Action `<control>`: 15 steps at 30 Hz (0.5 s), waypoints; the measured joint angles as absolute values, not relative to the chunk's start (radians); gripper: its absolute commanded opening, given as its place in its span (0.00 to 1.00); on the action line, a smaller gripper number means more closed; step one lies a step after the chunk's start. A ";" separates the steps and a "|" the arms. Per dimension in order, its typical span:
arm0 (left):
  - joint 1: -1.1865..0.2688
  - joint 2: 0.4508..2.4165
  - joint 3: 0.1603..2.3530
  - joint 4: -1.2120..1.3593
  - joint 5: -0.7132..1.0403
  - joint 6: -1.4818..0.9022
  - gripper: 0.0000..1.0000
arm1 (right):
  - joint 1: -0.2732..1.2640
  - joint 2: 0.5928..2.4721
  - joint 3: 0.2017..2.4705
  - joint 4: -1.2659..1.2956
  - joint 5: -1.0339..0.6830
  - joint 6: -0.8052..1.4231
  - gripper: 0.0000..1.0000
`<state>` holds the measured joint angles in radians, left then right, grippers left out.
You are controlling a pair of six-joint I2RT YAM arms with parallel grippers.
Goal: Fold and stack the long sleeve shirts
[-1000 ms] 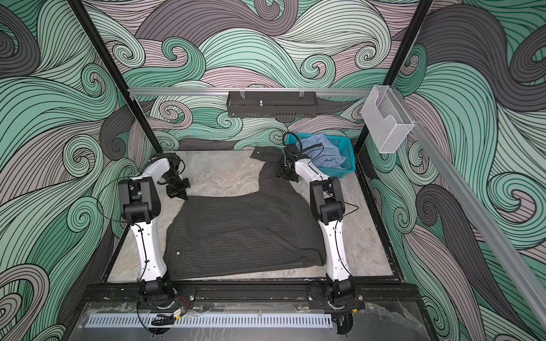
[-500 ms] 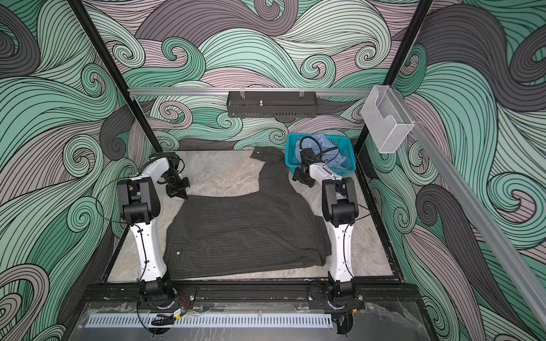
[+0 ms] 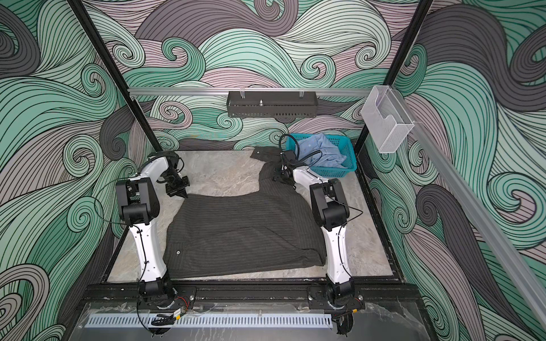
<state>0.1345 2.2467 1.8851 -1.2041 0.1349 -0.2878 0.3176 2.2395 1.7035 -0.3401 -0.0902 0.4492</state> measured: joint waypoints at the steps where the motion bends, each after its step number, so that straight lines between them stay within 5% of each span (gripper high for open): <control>1: 0.134 2.247 1.885 -1.204 0.137 -0.288 0.00 | 0.316 2.246 1.712 -0.336 -0.083 0.455 0.76; 10: 0.134 2.247 1.914 -1.205 0.143 -0.288 0.00 | 0.305 2.381 1.920 -0.448 0.025 0.460 0.72; 15: 0.135 2.247 1.914 -1.205 0.143 -0.288 0.00 | 0.321 2.433 2.028 -0.541 0.058 0.459 0.59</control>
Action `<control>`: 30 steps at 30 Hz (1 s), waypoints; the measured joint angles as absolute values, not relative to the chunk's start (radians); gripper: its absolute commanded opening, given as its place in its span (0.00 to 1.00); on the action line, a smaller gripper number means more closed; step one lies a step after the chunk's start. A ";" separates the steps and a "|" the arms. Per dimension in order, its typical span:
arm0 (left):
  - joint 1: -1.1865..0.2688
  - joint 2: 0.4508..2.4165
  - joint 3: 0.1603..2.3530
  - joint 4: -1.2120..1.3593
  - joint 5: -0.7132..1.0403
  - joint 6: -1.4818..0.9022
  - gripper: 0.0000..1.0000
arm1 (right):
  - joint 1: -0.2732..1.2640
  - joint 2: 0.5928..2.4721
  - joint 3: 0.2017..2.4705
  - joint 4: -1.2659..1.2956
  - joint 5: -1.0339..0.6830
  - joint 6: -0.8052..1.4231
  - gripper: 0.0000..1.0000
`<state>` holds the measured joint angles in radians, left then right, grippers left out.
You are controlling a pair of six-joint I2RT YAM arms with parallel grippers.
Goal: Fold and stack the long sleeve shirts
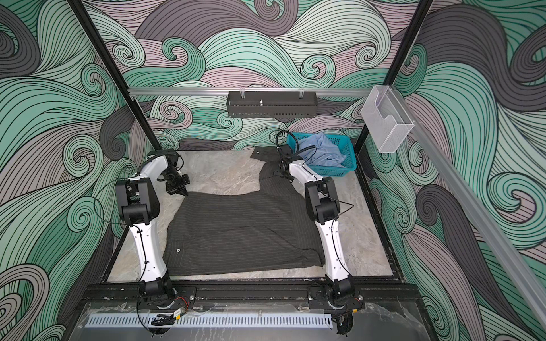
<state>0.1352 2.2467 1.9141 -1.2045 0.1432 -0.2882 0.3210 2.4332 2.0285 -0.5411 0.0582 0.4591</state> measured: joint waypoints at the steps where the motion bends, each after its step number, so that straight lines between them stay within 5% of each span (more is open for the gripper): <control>1: 0.135 2.247 1.914 -1.205 0.143 -0.288 0.00 | 0.323 2.436 2.039 -0.551 0.061 0.459 0.56; 11: 0.138 2.247 1.914 -1.205 0.143 -0.288 0.00 | 0.326 2.440 2.053 -0.584 0.043 0.448 0.00; 18: 0.138 2.247 1.914 -1.205 0.146 -0.288 0.00 | 0.310 2.416 1.988 -0.593 0.015 0.422 0.00; 30: 0.138 2.248 2.044 -1.190 0.214 -0.288 0.00 | 0.304 2.102 1.803 -0.548 -0.003 0.327 0.00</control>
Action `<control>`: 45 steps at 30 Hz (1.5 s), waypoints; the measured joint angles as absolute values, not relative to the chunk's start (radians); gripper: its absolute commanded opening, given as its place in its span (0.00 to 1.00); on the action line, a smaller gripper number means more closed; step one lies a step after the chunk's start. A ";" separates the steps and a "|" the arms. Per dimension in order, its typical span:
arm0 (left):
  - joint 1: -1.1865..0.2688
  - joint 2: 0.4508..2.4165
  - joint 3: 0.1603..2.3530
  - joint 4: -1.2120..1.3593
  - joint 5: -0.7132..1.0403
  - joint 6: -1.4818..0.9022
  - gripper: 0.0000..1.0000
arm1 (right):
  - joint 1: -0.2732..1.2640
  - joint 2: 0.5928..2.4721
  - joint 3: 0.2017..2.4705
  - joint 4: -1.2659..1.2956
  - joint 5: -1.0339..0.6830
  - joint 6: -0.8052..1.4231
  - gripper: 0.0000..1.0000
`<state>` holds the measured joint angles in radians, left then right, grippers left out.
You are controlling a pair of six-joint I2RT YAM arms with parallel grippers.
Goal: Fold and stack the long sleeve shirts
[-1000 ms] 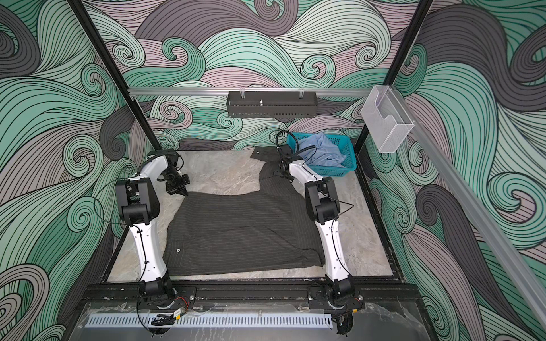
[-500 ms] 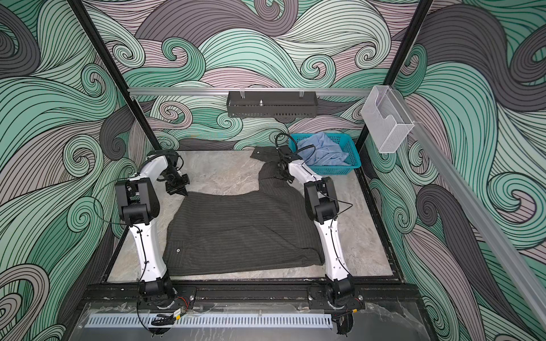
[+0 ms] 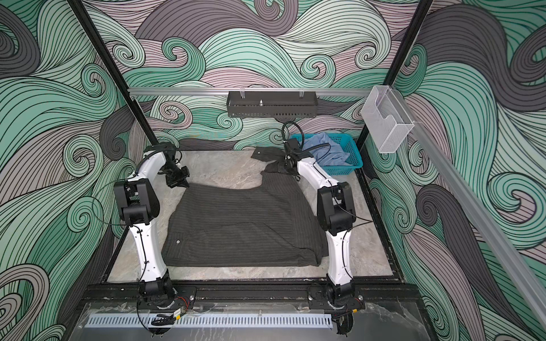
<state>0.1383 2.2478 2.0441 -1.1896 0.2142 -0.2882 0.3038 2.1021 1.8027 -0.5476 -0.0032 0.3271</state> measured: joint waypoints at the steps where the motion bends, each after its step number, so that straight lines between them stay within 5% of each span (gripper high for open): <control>1: 0.138 2.248 2.062 -1.190 0.221 -0.288 0.00 | 0.301 2.088 1.796 -0.541 -0.004 0.320 0.00; 9: 0.139 2.148 1.885 -1.139 0.229 -0.280 0.00 | 0.290 1.958 1.619 -0.516 -0.030 0.279 0.00; 22: 0.139 1.687 1.402 -0.998 0.207 -0.308 0.00 | 0.402 1.473 1.138 -0.520 -0.026 0.277 0.00; 36: 0.150 1.645 1.173 -0.963 0.054 -0.350 0.00 | 0.432 1.208 0.861 -0.607 -0.003 0.363 0.00; 45: 0.150 1.626 1.141 -0.951 0.045 -0.360 0.04 | 0.463 1.197 0.766 -0.611 0.004 0.405 0.00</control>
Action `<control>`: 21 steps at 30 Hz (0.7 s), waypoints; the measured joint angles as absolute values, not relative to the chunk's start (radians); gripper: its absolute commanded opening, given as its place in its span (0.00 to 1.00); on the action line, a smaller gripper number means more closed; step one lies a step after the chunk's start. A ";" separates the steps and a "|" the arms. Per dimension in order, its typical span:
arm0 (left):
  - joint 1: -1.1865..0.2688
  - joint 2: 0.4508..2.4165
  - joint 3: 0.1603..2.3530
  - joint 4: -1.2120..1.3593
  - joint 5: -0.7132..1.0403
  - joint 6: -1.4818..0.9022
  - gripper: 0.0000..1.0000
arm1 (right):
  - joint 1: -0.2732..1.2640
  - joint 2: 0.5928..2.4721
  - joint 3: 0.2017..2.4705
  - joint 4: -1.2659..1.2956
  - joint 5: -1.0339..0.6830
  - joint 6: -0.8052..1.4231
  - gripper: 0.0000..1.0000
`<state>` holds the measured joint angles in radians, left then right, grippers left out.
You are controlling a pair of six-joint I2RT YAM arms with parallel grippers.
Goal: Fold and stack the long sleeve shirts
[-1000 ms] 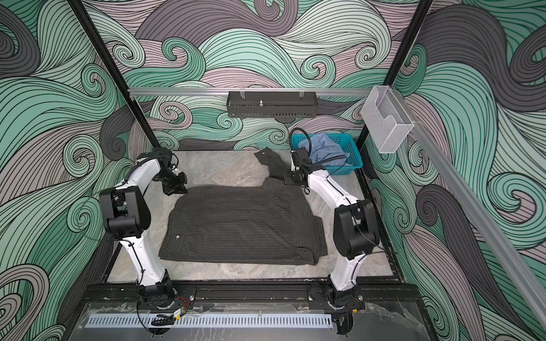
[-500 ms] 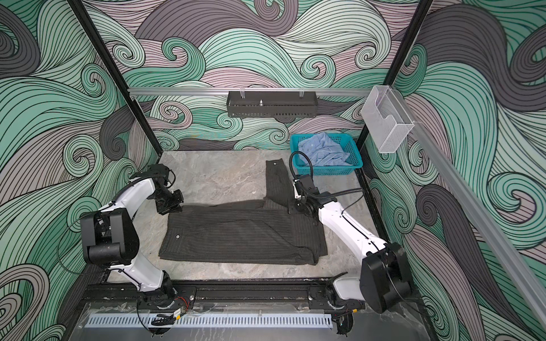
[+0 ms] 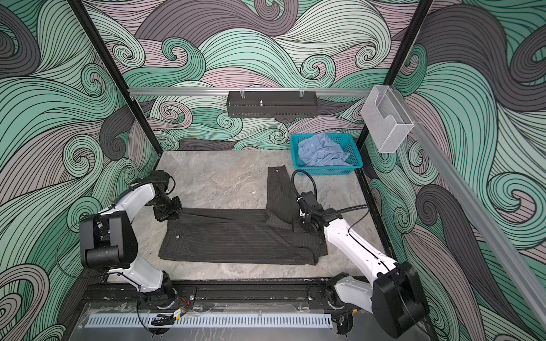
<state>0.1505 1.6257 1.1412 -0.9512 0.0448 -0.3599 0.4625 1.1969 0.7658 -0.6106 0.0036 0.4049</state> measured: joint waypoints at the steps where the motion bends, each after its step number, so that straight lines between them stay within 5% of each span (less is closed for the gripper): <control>1: 0.150 1.626 1.139 -0.950 0.045 -0.361 0.05 | 0.464 1.208 0.765 -0.609 0.004 0.405 0.00; 5: 0.150 1.626 1.138 -0.949 0.045 -0.364 0.16 | 0.467 1.245 0.765 -0.593 0.018 0.404 0.00; 10: 0.151 1.615 1.134 -0.952 0.041 -0.378 0.45 | 0.477 1.264 0.765 -0.586 0.038 0.399 0.00; 14: 0.151 1.530 1.123 -0.975 0.033 -0.410 0.53 | 0.500 1.261 0.765 -0.591 0.049 0.391 0.18; 21: 0.138 1.333 1.124 -0.947 0.135 -0.476 0.53 | 0.518 1.211 0.766 -0.632 0.044 0.380 0.49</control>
<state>0.1375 1.3327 1.1236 -0.9466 0.1352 -0.4759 0.5179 1.2114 0.7662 -0.6315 0.0444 0.3798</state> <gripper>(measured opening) 0.533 0.452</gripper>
